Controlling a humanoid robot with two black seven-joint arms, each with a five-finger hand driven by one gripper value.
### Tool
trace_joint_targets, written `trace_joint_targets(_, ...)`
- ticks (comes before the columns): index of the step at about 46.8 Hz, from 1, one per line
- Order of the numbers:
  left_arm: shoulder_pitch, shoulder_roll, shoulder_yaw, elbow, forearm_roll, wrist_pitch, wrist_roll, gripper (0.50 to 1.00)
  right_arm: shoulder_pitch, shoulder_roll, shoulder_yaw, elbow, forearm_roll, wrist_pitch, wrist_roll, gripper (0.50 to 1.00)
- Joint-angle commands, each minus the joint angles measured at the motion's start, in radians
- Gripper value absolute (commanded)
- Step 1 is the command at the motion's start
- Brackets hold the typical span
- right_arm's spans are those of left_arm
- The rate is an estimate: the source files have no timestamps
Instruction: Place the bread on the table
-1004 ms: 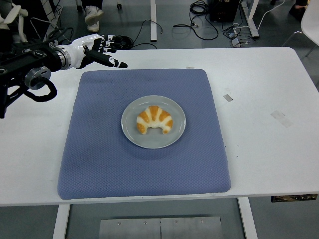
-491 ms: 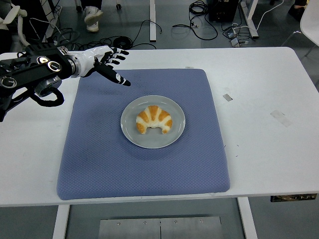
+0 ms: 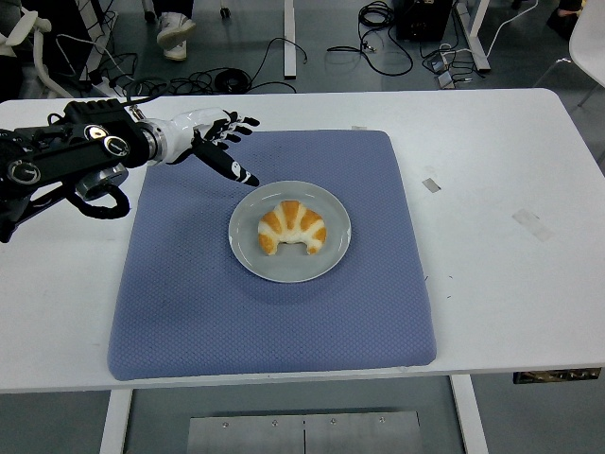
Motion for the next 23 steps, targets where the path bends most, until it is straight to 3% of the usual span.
trace_joint_targets(1,-0.002,-0.002,-0.001,-0.029,0.0,0.005,-0.001,0.981,0.0,0.0,0.0,0.0,0.0,0.0,0.0,1.0)
trace_joint_targets(9,-0.002,-0.002,0.006,-0.055,0.022,0.007,0.016,0.981,0.0,0.0,0.0,0.0,0.0,0.0,0.0,1.0)
trace_joint_targets(23,-0.003,0.01,0.048,-0.152,0.206,0.034,0.031,0.981,0.0,0.0,0.0,0.0,0.0,0.0,0.0,1.0)
